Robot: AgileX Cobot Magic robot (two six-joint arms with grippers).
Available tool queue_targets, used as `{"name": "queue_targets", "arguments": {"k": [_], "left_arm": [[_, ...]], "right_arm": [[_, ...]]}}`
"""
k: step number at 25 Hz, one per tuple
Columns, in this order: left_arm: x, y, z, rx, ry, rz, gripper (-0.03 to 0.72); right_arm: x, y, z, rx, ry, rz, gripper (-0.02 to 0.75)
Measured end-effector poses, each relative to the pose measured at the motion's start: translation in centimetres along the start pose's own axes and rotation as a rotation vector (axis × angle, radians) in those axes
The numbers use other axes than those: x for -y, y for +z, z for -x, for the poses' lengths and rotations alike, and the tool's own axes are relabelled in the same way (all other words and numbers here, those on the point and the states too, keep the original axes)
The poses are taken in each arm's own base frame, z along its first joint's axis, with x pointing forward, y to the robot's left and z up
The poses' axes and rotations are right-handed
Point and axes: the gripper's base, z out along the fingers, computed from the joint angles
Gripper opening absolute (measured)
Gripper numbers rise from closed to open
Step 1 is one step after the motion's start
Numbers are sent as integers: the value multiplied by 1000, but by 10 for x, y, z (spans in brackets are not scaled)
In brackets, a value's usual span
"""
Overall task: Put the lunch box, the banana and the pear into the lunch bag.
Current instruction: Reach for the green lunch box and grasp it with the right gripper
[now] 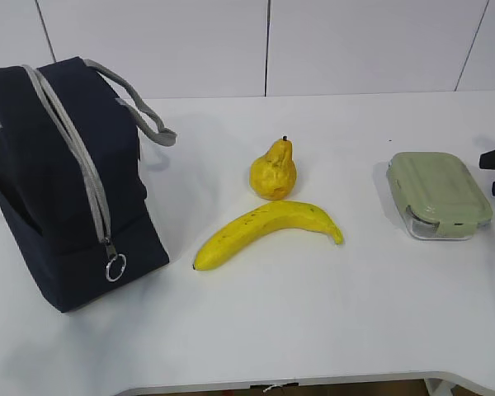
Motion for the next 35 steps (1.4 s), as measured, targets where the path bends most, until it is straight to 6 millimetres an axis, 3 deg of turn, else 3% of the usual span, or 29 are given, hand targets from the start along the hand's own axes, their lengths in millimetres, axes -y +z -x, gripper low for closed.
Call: {"name": "queue_targets", "arguments": {"k": [9,29,35], "left_arm": [[0,0,0,0,0,0,305],[0,0,0,2,-1,-1,305],[0,0,0,2,-1,-1,305]], "right_arm": [[18,13,-2,35,27,36,547],[18,16,-6,57,60,56,549],[9,31,-9,1,40,60,596]]}}
